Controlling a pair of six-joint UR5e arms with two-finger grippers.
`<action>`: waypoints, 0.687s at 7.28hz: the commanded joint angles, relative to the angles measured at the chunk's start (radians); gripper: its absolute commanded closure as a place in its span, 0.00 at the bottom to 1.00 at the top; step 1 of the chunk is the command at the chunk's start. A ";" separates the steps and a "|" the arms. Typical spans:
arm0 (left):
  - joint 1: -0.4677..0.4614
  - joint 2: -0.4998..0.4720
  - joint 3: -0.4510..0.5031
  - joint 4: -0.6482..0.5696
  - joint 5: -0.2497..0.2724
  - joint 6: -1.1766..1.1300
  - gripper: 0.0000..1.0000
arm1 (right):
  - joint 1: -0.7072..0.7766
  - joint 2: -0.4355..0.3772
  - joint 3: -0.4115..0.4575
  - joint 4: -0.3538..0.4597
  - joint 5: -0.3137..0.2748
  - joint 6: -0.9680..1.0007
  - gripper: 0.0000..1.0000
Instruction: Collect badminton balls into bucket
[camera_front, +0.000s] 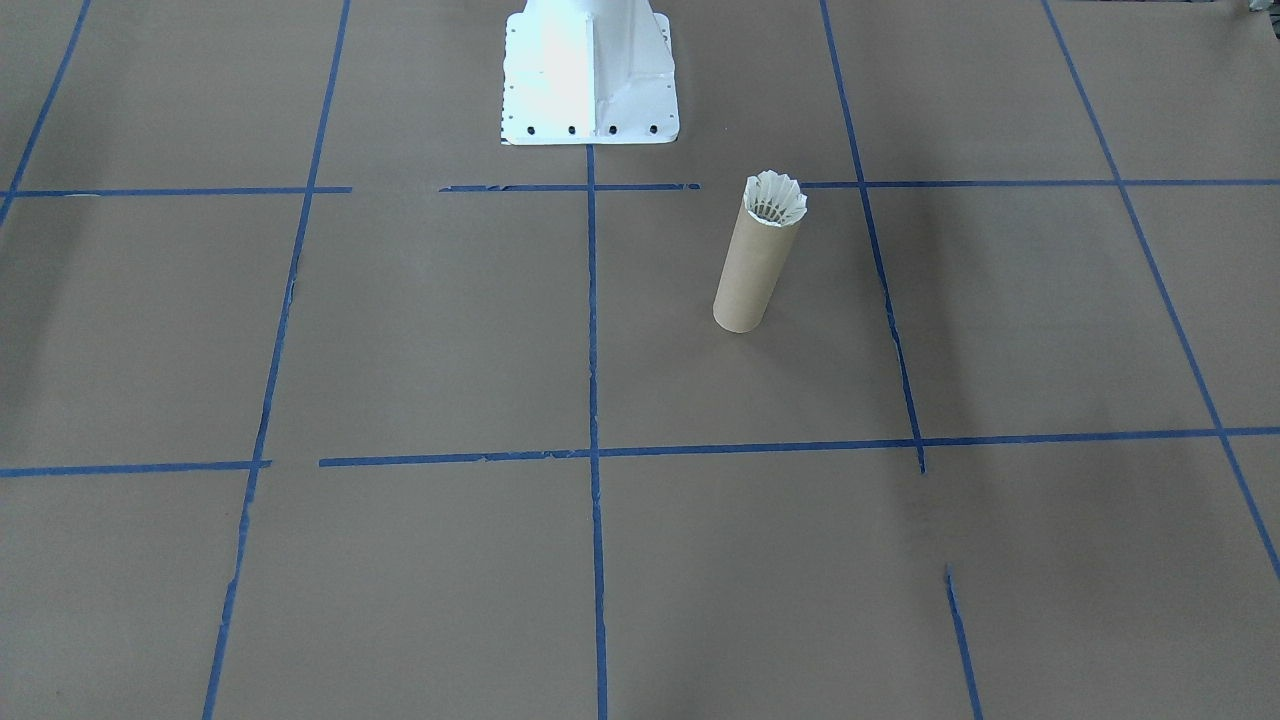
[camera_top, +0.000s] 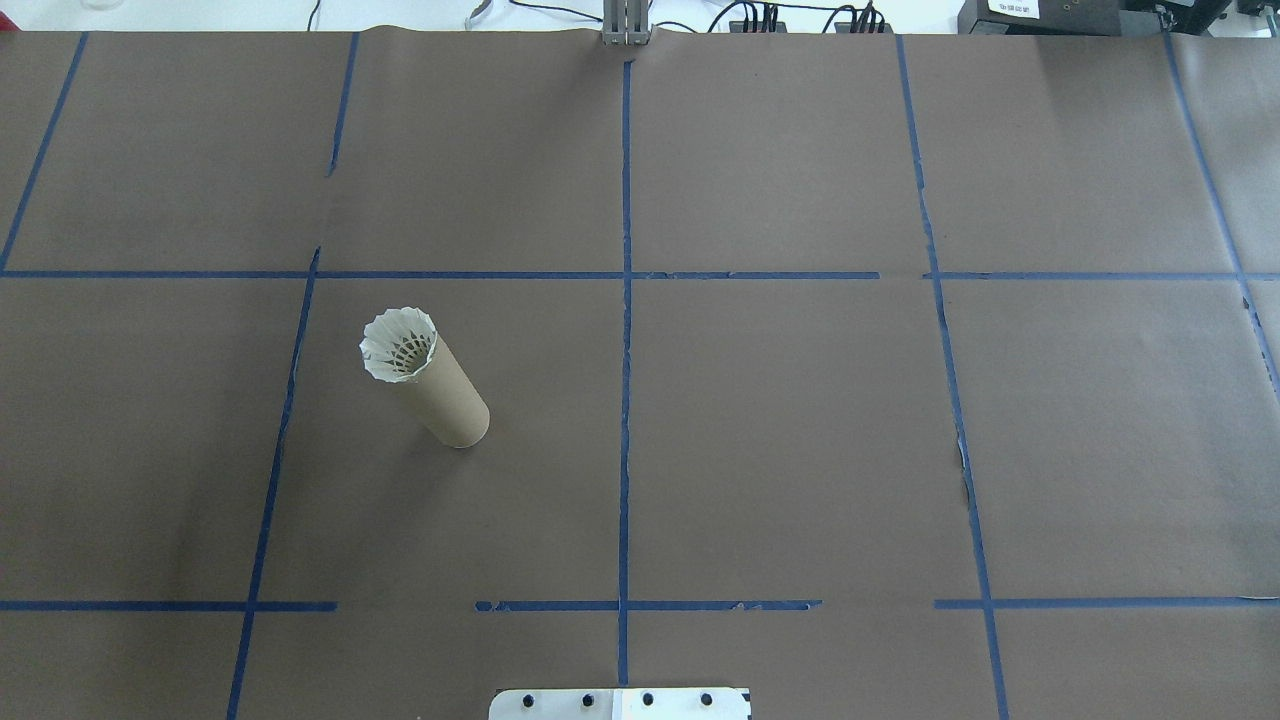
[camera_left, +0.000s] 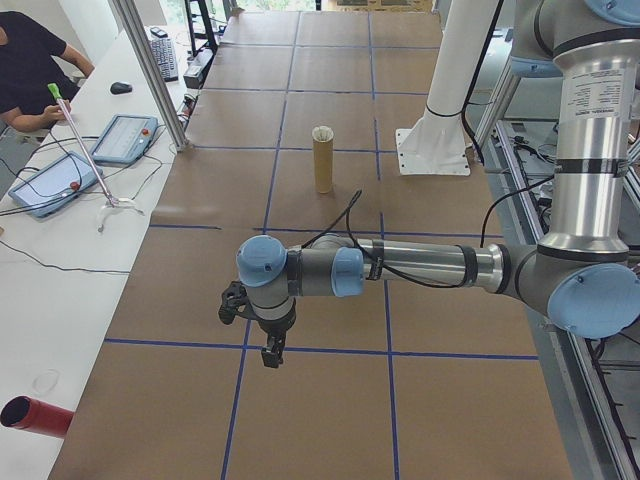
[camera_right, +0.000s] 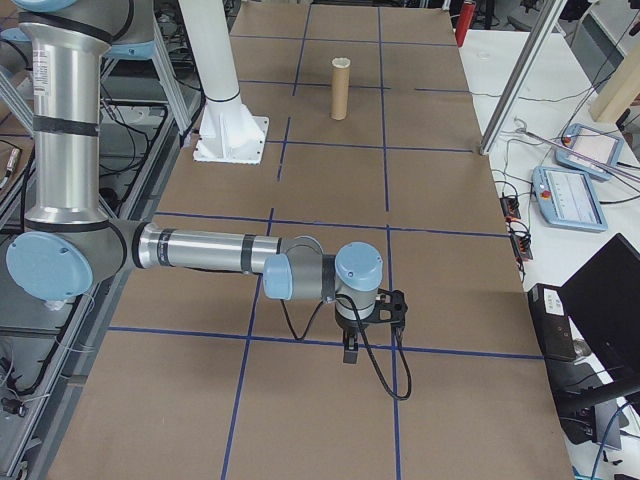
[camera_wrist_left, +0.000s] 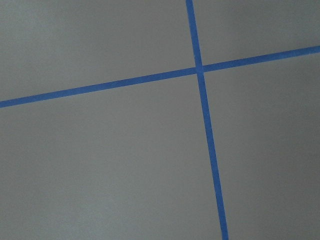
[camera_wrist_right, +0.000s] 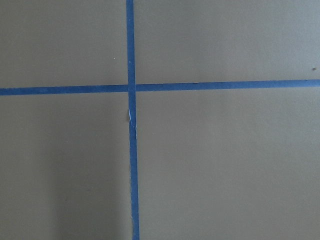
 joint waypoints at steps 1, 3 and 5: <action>-0.012 0.004 -0.012 -0.002 -0.003 -0.001 0.00 | 0.000 0.000 0.000 0.000 0.000 0.000 0.00; -0.022 0.006 -0.012 -0.024 -0.001 -0.007 0.00 | 0.000 0.000 0.001 0.000 0.000 0.000 0.00; -0.022 0.004 -0.006 -0.086 0.000 -0.120 0.00 | 0.000 0.000 0.000 0.000 0.000 0.000 0.00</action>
